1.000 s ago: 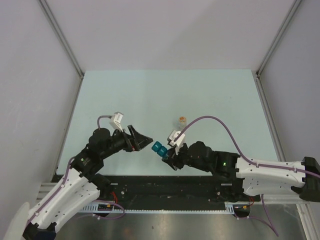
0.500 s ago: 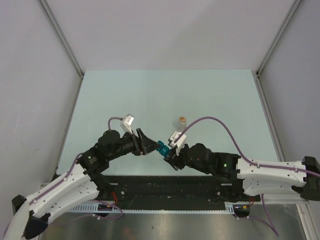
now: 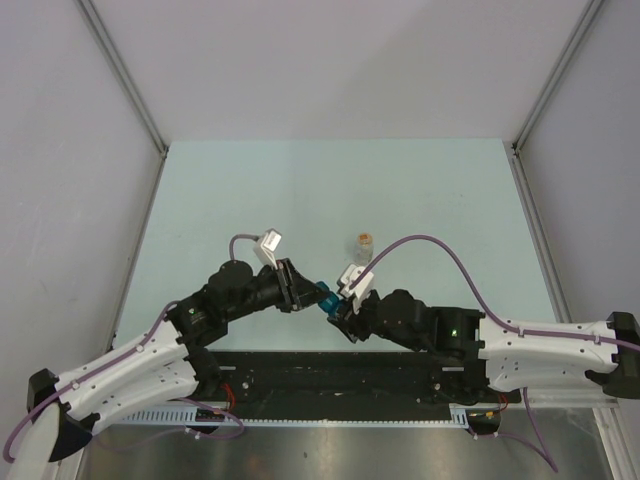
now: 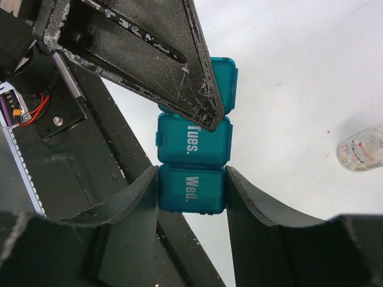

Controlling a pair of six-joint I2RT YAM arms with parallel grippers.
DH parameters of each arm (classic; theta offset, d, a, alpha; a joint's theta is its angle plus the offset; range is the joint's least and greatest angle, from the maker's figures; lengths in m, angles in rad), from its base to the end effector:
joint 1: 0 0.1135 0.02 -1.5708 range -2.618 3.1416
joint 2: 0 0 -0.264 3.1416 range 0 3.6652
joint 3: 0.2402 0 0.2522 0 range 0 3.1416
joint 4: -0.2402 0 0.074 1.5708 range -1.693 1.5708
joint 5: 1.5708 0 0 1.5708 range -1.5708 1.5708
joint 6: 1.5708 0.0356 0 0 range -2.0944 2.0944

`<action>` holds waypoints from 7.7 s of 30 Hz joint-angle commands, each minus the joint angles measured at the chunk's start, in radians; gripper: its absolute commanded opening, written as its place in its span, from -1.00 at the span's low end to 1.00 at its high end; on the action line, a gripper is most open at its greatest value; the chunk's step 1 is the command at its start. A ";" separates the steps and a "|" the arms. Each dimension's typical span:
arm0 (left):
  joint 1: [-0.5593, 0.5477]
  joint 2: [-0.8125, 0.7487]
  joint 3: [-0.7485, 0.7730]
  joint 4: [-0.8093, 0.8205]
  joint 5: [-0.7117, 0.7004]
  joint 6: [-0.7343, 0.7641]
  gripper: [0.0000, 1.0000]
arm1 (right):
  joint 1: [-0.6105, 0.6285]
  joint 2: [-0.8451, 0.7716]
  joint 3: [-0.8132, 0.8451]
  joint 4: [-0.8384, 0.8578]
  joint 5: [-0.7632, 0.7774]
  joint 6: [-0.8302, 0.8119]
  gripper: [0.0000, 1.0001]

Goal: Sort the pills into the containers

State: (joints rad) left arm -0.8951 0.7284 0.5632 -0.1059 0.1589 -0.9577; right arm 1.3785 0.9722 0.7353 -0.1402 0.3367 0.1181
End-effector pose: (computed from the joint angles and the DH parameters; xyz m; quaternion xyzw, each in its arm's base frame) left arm 0.1080 -0.1437 0.2789 0.0232 0.7948 -0.5202 0.3118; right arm 0.0543 0.2171 0.2928 -0.4044 0.7143 0.2754 0.5004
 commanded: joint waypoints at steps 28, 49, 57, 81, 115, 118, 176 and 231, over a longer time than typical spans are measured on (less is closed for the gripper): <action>-0.008 -0.043 0.040 0.063 0.025 0.050 -0.99 | -0.266 -0.136 0.047 0.156 -0.644 0.201 -0.31; -0.011 -0.069 0.032 0.075 0.050 0.062 -0.99 | -0.398 -0.221 0.052 -0.027 -0.416 0.173 -0.03; -0.011 -0.092 0.029 0.075 0.053 0.059 -0.99 | -0.407 -0.176 0.052 -0.084 -0.366 0.147 -0.01; 0.065 0.149 -0.138 0.303 -0.027 0.253 -0.77 | -0.424 -0.299 0.052 -0.236 -0.035 0.163 0.04; 0.157 0.496 -0.210 0.489 0.007 0.382 1.00 | -0.424 -0.233 0.041 -0.279 0.048 0.181 0.10; 0.157 0.473 -0.191 0.431 -0.036 0.384 1.00 | -0.426 -0.214 0.042 -0.265 0.059 0.170 0.10; 0.156 -0.144 -0.062 -0.100 -0.139 0.413 1.00 | -0.688 0.534 0.371 -0.108 -0.325 0.057 -0.84; -0.298 0.085 0.139 0.080 -0.268 0.633 -0.99 | -0.598 0.094 0.371 -0.170 -0.992 0.273 0.16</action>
State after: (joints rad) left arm -1.1801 0.8398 0.6834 -0.0666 -0.0807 -0.2966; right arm 0.7837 1.1286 1.0775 -0.3664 -0.6941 0.3664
